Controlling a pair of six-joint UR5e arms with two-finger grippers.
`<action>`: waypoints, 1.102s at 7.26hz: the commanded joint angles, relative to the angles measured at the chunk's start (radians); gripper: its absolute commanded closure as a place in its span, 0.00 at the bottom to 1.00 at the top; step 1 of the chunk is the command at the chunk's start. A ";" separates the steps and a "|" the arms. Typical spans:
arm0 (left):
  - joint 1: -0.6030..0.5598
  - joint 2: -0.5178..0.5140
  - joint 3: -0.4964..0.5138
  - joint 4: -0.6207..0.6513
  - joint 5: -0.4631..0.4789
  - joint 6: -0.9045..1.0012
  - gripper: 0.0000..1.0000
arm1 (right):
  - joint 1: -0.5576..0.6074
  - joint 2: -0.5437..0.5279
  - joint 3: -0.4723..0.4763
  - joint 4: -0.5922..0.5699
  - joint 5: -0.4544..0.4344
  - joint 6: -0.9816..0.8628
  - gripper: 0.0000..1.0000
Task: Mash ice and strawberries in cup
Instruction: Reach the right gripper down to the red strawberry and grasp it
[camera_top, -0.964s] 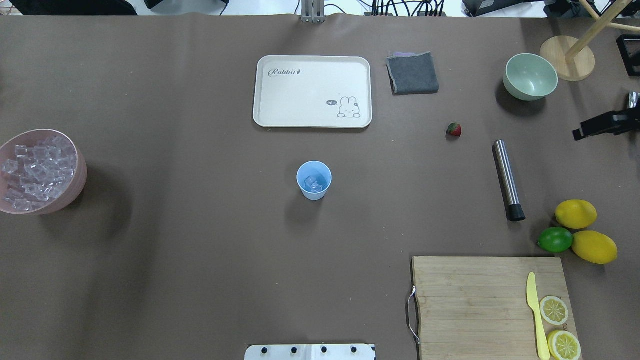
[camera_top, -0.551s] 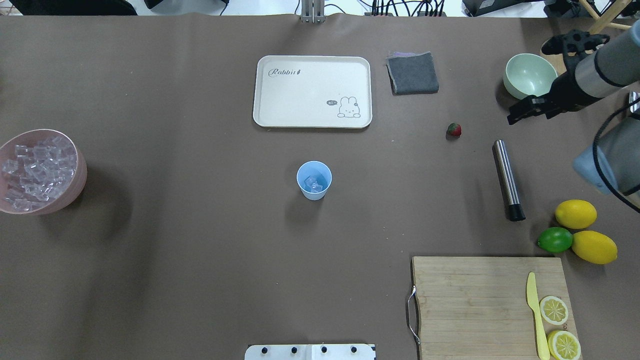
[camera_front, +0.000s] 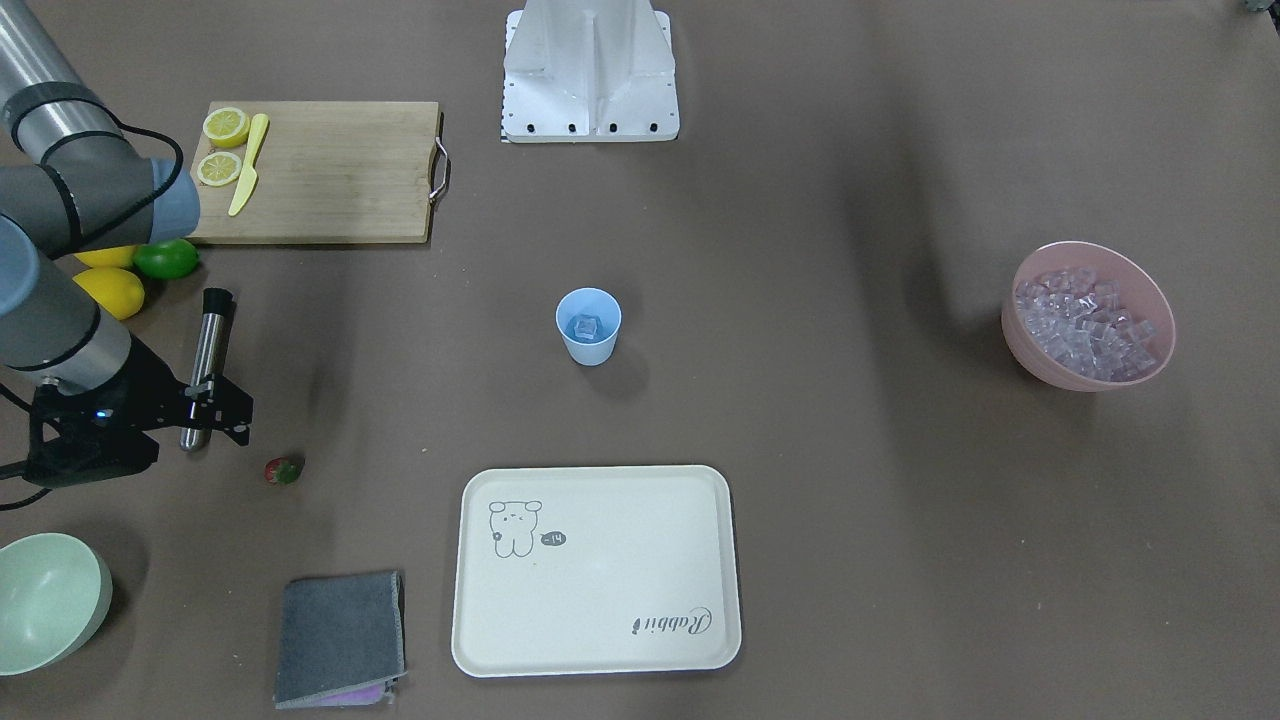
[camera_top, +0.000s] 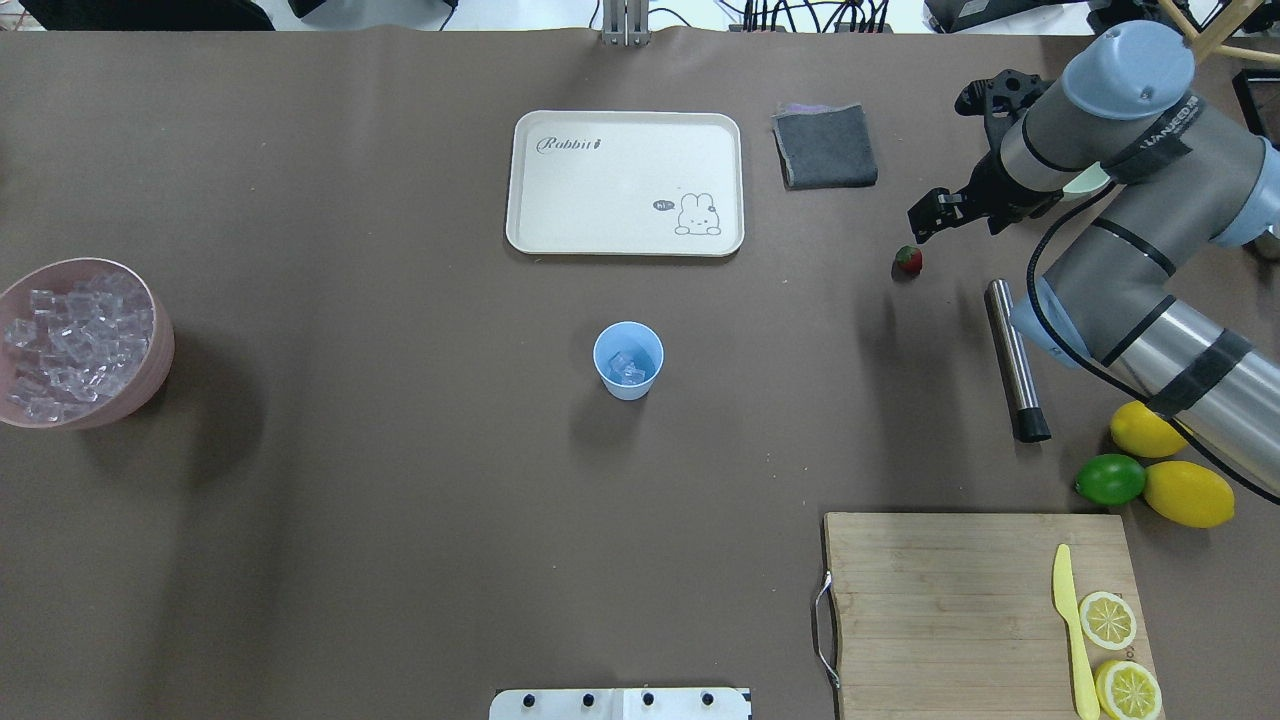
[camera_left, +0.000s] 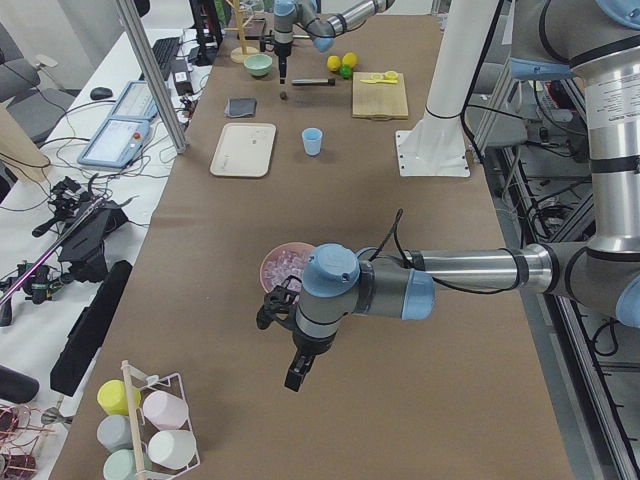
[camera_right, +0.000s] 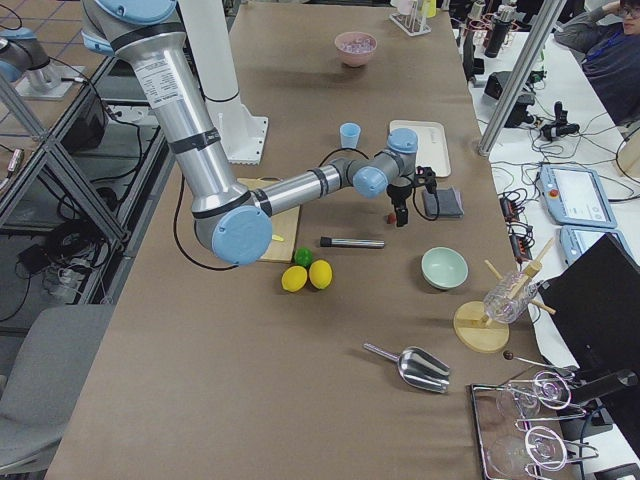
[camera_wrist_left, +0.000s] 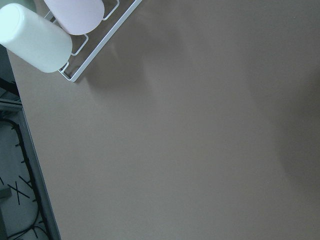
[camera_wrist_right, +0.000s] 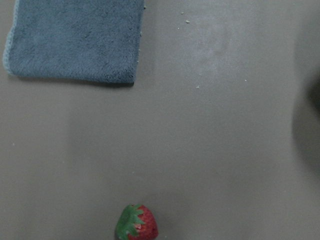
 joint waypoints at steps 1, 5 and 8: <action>0.001 0.006 0.026 -0.002 -0.130 -0.064 0.01 | -0.028 0.017 -0.019 0.001 -0.011 0.015 0.00; 0.001 0.007 0.071 -0.012 -0.138 -0.059 0.01 | -0.063 0.023 -0.078 0.086 -0.030 0.052 0.08; 0.001 0.007 0.064 -0.014 -0.139 -0.057 0.01 | -0.068 0.025 -0.135 0.185 -0.039 0.067 0.20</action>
